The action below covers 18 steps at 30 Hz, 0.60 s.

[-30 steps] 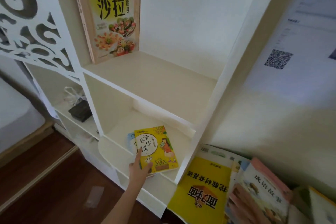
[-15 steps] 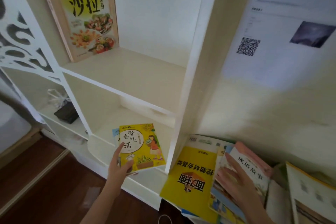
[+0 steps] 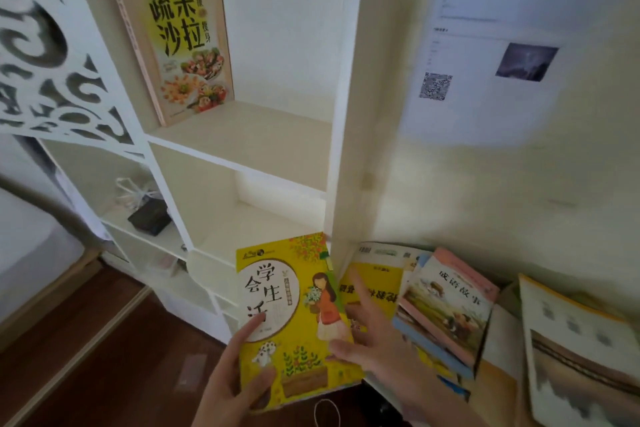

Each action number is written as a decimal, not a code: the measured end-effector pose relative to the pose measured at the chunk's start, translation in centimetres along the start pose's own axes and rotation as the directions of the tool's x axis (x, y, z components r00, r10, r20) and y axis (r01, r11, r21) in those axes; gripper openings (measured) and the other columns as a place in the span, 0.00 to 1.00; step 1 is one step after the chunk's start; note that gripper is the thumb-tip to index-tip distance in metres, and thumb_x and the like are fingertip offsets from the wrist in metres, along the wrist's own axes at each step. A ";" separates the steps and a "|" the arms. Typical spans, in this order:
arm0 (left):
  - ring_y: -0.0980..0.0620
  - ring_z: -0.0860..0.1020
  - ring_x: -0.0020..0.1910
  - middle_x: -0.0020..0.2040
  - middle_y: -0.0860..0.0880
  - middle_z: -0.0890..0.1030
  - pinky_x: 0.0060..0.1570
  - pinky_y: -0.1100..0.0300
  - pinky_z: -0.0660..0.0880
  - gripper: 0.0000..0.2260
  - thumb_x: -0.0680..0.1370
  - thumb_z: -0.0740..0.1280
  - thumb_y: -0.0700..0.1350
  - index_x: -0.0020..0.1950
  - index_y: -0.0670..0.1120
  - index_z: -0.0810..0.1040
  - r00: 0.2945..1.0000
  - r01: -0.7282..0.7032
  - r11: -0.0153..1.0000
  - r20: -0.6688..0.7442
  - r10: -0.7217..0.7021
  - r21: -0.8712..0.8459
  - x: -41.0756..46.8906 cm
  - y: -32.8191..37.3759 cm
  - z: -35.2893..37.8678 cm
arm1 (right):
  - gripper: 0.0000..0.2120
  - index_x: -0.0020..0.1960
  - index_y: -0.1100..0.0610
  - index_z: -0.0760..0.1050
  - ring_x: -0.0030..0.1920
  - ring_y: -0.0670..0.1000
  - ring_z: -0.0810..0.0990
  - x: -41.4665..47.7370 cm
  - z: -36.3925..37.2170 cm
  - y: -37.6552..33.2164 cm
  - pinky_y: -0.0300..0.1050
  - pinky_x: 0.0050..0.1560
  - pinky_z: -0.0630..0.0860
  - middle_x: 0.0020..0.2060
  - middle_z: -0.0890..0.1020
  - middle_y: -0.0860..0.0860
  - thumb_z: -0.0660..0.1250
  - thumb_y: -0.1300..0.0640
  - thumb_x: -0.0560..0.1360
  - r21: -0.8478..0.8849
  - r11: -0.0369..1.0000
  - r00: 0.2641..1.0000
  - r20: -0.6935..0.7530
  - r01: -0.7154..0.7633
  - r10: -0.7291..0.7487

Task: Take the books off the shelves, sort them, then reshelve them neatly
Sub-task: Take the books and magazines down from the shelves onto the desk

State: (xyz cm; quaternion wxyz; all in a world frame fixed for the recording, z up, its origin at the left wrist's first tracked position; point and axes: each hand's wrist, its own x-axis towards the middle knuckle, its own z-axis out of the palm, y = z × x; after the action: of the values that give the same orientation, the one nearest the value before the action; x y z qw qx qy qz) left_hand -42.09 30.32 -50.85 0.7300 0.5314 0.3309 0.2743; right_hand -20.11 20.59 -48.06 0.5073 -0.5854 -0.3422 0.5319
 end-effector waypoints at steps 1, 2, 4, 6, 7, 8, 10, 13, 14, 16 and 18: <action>0.43 0.81 0.53 0.59 0.49 0.81 0.49 0.48 0.79 0.35 0.59 0.82 0.51 0.65 0.54 0.75 1.000 0.001 1.000 0.010 -0.001 -0.012 -0.4 -0.1 0.7 | 0.43 0.72 0.29 0.54 0.60 0.47 0.79 -0.7 -0.2 0.2 0.49 0.52 0.80 0.68 0.68 0.43 0.72 0.62 0.73 -0.025 0.999 1.000 -0.009 0.021 -0.021; 0.41 0.81 0.50 0.58 0.47 0.82 0.48 0.47 0.78 0.30 0.63 0.80 0.47 0.64 0.55 0.76 1.000 0.006 1.000 0.022 -0.006 -0.019 -0.6 -0.3 1.4 | 0.40 0.71 0.30 0.58 0.62 0.47 0.78 -1.3 -0.6 0.4 0.48 0.52 0.80 0.69 0.68 0.42 0.71 0.63 0.74 -0.049 0.998 0.999 -0.013 0.043 -0.044; 0.41 0.81 0.47 0.57 0.46 0.82 0.43 0.51 0.78 0.28 0.65 0.78 0.42 0.63 0.54 0.76 0.998 0.021 1.000 0.063 -0.020 -0.011 -1.0 -0.7 2.9 | 0.35 0.69 0.32 0.65 0.62 0.48 0.77 -2.7 -1.8 0.8 0.48 0.53 0.80 0.70 0.69 0.40 0.70 0.64 0.75 -0.086 0.995 0.998 -0.015 0.053 -0.054; 0.44 0.81 0.54 0.59 0.51 0.81 0.46 0.54 0.80 0.35 0.59 0.82 0.47 0.64 0.52 0.75 0.992 0.007 1.000 0.126 -0.007 0.000 -1.0 -0.8 4.8 | 0.31 0.70 0.38 0.68 0.59 0.51 0.79 -4.2 -3.4 1.4 0.52 0.54 0.80 0.67 0.72 0.39 0.70 0.64 0.75 -0.086 0.994 0.996 -0.052 0.065 -0.069; 0.44 0.81 0.55 0.61 0.53 0.80 0.47 0.53 0.80 0.38 0.57 0.83 0.49 0.65 0.52 0.74 0.987 0.014 1.000 0.161 -0.015 0.008 -0.6 -0.8 5.9 | 0.30 0.70 0.40 0.67 0.60 0.52 0.79 -5.0 -4.3 1.3 0.54 0.55 0.80 0.67 0.73 0.39 0.71 0.62 0.74 -0.084 0.993 0.993 -0.083 0.078 -0.085; 0.45 0.81 0.56 0.62 0.54 0.79 0.47 0.53 0.80 0.37 0.59 0.82 0.47 0.66 0.52 0.73 0.980 0.018 0.999 0.196 -0.023 0.026 -0.2 -0.8 7.1 | 0.31 0.71 0.42 0.67 0.62 0.51 0.78 -5.9 -5.3 1.3 0.55 0.56 0.79 0.68 0.72 0.39 0.73 0.60 0.73 -0.087 0.992 0.987 -0.122 0.094 -0.104; 0.48 0.81 0.54 0.64 0.53 0.76 0.44 0.53 0.80 0.33 0.65 0.78 0.40 0.66 0.53 0.72 0.969 -0.011 0.997 0.245 -0.008 0.077 1.3 -0.9 9.6 | 0.32 0.71 0.45 0.67 0.64 0.50 0.77 -7.5 -7.4 1.3 0.53 0.57 0.79 0.68 0.73 0.44 0.74 0.57 0.71 -0.055 0.994 0.971 -0.217 0.093 -0.103; 0.51 0.81 0.51 0.65 0.52 0.73 0.41 0.54 0.80 0.32 0.68 0.76 0.38 0.67 0.57 0.69 0.945 -0.035 0.987 0.327 -0.019 0.159 4.4 -0.8 13.9 | 0.31 0.70 0.47 0.67 0.61 0.44 0.78 -9.4 -10.5 1.1 0.44 0.53 0.79 0.68 0.72 0.47 0.72 0.55 0.69 -0.045 0.992 0.919 -0.375 0.115 -0.124; 0.52 0.80 0.54 0.67 0.53 0.71 0.44 0.53 0.79 0.32 0.69 0.75 0.40 0.68 0.60 0.66 0.935 -0.033 0.981 0.353 -0.037 0.190 5.6 -0.7 15.3 | 0.31 0.70 0.45 0.66 0.61 0.41 0.77 -9.6 -11.3 1.0 0.41 0.53 0.78 0.69 0.71 0.47 0.73 0.50 0.69 -0.085 0.989 0.900 -0.412 0.118 -0.143; 0.50 0.74 0.64 0.71 0.55 0.65 0.55 0.54 0.76 0.35 0.71 0.73 0.50 0.70 0.66 0.58 0.909 -0.098 0.942 0.414 -0.046 0.321 8.0 -0.7 17.7 | 0.33 0.70 0.37 0.59 0.69 0.39 0.67 -9.2 -13.3 1.3 0.40 0.63 0.71 0.73 0.64 0.48 0.72 0.43 0.70 -0.385 0.920 0.851 -0.507 -0.078 -0.140; 0.62 0.70 0.61 0.68 0.58 0.64 0.52 0.69 0.73 0.35 0.73 0.71 0.51 0.69 0.67 0.50 0.902 -0.191 0.873 0.431 -0.025 0.448 9.3 -0.2 19.4 | 0.37 0.71 0.31 0.47 0.77 0.51 0.48 -8.7 -14.8 2.0 0.50 0.75 0.54 0.78 0.49 0.51 0.65 0.33 0.71 -0.642 0.665 0.807 -0.582 -0.381 -0.099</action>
State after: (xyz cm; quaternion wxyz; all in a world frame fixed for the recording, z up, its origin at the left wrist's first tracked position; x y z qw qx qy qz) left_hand -21.20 25.77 -48.66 0.6167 0.7561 0.1981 0.0935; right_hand -7.78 8.53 -48.72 0.2617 -0.8952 -0.3082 0.1875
